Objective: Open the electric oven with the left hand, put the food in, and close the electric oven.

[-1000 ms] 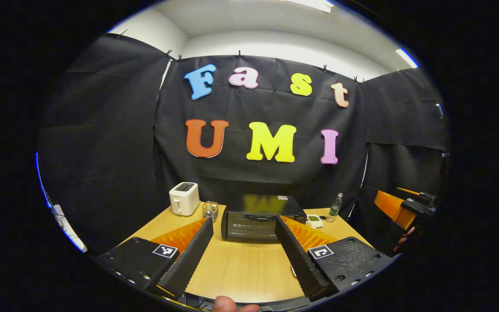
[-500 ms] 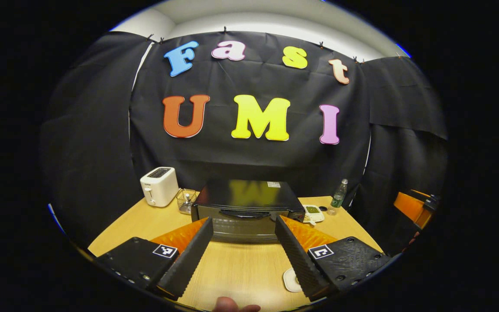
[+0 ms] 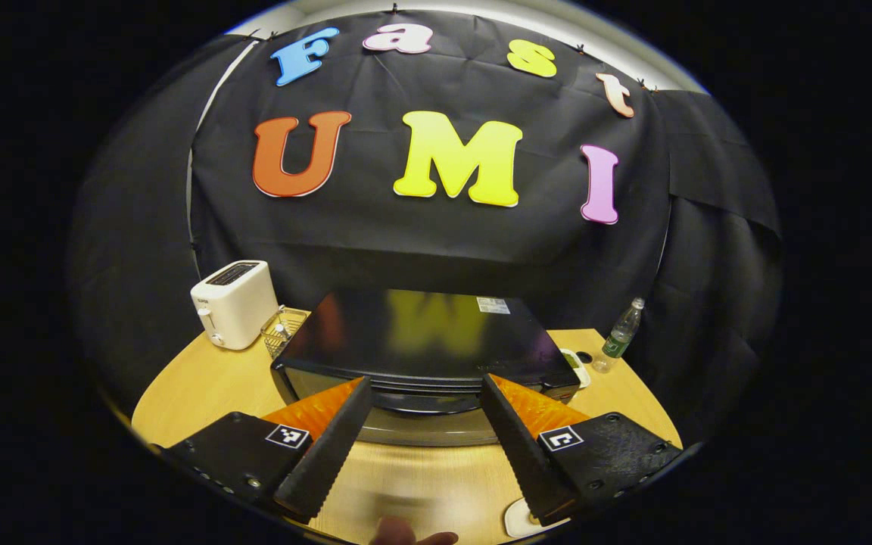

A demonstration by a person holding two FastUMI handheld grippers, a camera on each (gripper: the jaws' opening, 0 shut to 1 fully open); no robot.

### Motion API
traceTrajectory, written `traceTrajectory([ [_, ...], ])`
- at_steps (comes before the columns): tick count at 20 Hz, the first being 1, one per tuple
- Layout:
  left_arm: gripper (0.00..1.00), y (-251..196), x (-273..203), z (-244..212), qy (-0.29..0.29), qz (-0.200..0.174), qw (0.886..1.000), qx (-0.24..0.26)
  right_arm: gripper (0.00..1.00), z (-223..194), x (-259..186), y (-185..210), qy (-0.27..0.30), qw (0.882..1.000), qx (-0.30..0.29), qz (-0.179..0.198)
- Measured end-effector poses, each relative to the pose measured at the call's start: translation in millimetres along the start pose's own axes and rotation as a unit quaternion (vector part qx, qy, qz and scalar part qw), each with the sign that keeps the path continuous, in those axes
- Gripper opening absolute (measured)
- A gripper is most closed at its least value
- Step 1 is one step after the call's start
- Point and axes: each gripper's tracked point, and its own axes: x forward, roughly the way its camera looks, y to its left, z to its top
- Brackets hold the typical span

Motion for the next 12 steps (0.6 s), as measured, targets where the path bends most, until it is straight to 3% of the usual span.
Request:
traceTrajectory([
  [6,0.95,9,40,-6,0.012,0.018,0.999,0.027,0.99,3,11,4,0.011,1.000,-0.015,-0.004],
  [9,0.95,16,40,-21,0.027,0.028,0.999,0.021,0.99,2,15,11,0.012,1.000,-0.015,-0.001],
  [12,0.96,13,37,-24,0.030,0.027,0.998,0.052,0.99,-4,17,19,0.019,1.000,-0.012,0.006],
])
